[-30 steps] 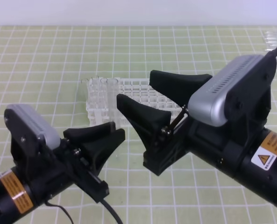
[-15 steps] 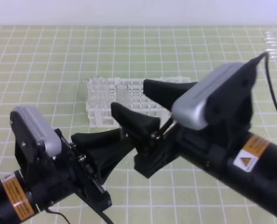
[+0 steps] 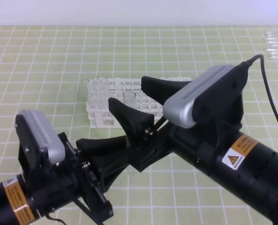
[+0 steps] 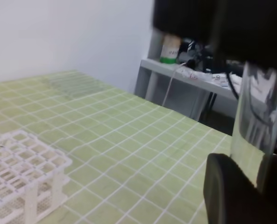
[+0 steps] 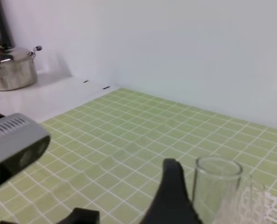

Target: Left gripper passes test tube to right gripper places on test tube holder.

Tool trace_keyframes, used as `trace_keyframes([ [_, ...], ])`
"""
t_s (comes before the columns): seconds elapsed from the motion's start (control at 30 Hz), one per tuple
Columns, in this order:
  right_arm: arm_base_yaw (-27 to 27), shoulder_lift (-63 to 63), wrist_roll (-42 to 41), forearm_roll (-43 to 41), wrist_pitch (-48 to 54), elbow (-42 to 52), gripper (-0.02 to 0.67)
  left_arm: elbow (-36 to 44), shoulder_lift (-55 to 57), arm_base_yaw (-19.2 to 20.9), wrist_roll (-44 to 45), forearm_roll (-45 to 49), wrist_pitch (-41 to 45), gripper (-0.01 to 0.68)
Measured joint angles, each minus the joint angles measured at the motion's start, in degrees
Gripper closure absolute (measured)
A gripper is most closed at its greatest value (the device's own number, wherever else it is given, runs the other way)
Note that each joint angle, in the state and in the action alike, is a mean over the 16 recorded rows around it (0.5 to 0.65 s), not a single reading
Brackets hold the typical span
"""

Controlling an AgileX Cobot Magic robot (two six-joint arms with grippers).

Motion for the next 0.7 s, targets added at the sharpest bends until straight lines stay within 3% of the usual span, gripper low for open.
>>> trace_keyframes([
  [0.7,0.00,1.77,1.42,-0.40,-0.86,-1.72,0.235,0.00,0.08,0.03,-0.38,2.20,-1.23,0.594],
])
